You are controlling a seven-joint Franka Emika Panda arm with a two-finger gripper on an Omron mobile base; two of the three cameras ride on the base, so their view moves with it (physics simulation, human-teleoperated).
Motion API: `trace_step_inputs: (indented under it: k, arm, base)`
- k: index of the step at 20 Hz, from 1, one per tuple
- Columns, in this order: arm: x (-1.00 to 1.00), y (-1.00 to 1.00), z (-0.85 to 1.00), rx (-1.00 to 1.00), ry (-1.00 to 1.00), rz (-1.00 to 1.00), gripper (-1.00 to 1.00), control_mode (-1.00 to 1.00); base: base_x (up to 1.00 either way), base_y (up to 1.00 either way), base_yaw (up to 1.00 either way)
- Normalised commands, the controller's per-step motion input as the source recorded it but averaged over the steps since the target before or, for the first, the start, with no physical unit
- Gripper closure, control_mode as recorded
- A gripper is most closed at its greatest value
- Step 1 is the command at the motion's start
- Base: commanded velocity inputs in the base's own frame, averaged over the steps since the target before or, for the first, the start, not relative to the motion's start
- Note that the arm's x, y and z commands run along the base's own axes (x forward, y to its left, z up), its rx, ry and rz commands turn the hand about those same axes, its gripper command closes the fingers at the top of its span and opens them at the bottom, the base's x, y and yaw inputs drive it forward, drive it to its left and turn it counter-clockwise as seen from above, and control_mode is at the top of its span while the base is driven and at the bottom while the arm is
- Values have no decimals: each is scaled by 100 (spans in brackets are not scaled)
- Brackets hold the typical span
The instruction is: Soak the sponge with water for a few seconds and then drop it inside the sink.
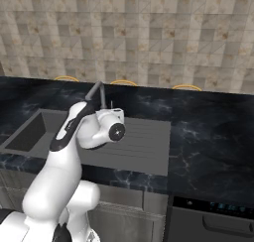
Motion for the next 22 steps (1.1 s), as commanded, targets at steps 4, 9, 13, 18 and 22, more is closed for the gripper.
trace_step_inputs:
  k: [4,9,13,18,22]
  arm:
    - [18,0,-17,0,0,0,-100,-100]
    - [30,0,-20,0,0,0,-100,-100]
    - [40,0,-2,0,0,0,-100,-100]
    - [31,0,0,0,0,0,-100,-100]
    - [24,0,-1,0,0,0,-100,-100]
  base:
    - [0,0,0]
    - [0,0,0]
    - [0,0,0]
    - [0,0,0]
    - [0,0,0]
